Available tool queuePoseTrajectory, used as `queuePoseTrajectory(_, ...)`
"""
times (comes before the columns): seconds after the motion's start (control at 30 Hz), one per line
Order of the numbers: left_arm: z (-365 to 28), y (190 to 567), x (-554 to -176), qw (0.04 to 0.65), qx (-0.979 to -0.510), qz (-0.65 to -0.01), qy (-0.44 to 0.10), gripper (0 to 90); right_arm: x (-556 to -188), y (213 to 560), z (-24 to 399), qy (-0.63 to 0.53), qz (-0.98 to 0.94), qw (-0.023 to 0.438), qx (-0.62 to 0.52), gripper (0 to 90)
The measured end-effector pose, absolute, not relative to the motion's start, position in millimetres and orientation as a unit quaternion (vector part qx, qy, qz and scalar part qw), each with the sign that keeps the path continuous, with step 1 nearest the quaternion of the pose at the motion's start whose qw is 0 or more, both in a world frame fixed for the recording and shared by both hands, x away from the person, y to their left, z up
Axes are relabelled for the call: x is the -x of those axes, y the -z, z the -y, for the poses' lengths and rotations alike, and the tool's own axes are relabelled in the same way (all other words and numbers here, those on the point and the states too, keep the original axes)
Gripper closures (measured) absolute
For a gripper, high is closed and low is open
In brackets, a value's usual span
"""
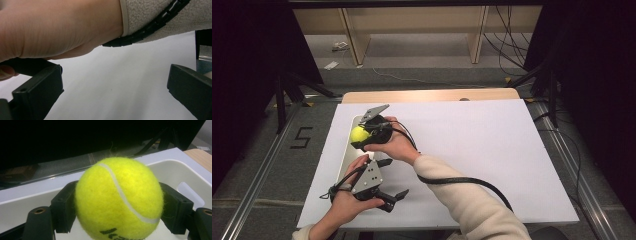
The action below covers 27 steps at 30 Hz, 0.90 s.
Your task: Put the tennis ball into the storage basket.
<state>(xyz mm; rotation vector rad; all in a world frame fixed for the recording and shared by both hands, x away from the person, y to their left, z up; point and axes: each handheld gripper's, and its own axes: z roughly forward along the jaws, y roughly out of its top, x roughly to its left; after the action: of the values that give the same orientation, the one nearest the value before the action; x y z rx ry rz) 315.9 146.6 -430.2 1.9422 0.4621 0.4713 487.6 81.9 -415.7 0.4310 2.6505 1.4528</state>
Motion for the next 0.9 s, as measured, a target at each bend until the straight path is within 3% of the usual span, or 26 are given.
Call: queuePoseTrajectory(0.9, -146.1, 430.3, -315.5, 0.517, -0.811, -0.190, -0.198, 0.0, -489.4, 422.7, -85.7, -0.459, -0.876, 0.037, -0.141, 26.0)
